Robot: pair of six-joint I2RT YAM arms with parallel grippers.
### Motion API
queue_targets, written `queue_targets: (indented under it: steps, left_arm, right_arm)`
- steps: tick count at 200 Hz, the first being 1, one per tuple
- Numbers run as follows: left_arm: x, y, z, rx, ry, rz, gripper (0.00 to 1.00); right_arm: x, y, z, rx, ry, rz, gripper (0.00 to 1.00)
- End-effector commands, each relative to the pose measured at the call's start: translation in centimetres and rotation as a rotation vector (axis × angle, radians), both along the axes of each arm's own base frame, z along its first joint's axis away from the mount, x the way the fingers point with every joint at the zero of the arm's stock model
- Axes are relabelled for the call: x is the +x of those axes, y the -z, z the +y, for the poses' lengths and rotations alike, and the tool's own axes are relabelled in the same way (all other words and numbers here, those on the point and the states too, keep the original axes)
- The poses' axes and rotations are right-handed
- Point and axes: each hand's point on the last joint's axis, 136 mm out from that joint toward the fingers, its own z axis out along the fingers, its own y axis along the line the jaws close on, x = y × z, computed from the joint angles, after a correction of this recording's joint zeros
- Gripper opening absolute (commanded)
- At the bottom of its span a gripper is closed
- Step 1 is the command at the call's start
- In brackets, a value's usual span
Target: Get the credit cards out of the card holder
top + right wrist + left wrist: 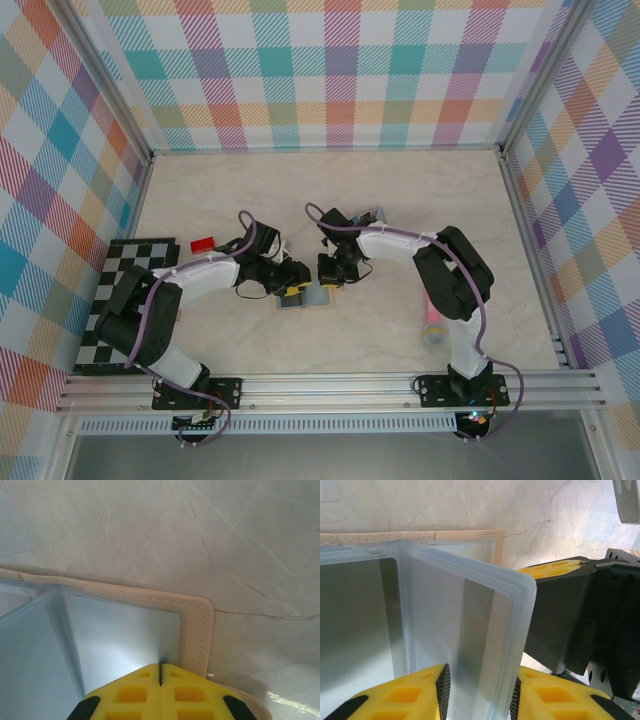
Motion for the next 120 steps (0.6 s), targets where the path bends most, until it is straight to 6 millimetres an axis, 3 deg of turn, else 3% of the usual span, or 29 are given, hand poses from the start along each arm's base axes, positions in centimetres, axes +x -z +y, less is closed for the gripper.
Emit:
queue_targets:
  steps: [1, 70, 120]
  left_arm:
    - [0.2, -1.0, -0.8, -0.037, 0.014, -0.022, 0.37]
    - [0.8, -0.6, -1.7, -0.089, -0.007, -0.013, 0.43]
    - [1.0, 0.6, 1.3, 0.063, -0.086, -0.027, 0.39]
  right_arm:
    - [0.4, -1.9, -0.8, 0.004, 0.030, -0.059, 0.03]
    - [1.7, -5.9, -2.6, 0.043, 0.107, -0.202, 0.10]
    - [0.8, -5.7, -1.0, 0.107, 0.028, -0.150, 0.13]
